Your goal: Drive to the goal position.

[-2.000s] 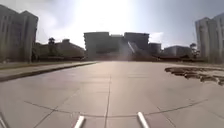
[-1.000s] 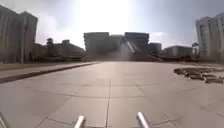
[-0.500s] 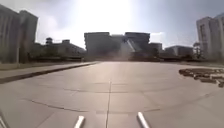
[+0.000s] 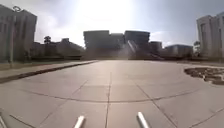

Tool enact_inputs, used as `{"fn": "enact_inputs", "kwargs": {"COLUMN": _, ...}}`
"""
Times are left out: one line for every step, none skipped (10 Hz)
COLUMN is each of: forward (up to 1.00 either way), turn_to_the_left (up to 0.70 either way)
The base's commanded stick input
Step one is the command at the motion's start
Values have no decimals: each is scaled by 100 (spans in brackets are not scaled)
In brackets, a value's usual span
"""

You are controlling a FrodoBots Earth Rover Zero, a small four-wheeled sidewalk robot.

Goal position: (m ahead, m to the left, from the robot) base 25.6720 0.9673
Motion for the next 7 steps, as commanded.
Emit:
{"fn": "enact_inputs", "kwargs": {"forward": 100, "turn_to_the_left": 0}}
{"fn": "enact_inputs", "kwargs": {"forward": 100, "turn_to_the_left": 0}}
{"fn": "enact_inputs", "kwargs": {"forward": 100, "turn_to_the_left": 0}}
{"fn": "enact_inputs", "kwargs": {"forward": 100, "turn_to_the_left": 0}}
{"fn": "enact_inputs", "kwargs": {"forward": 100, "turn_to_the_left": 0}}
{"fn": "enact_inputs", "kwargs": {"forward": 100, "turn_to_the_left": 0}}
{"fn": "enact_inputs", "kwargs": {"forward": 100, "turn_to_the_left": 0}}
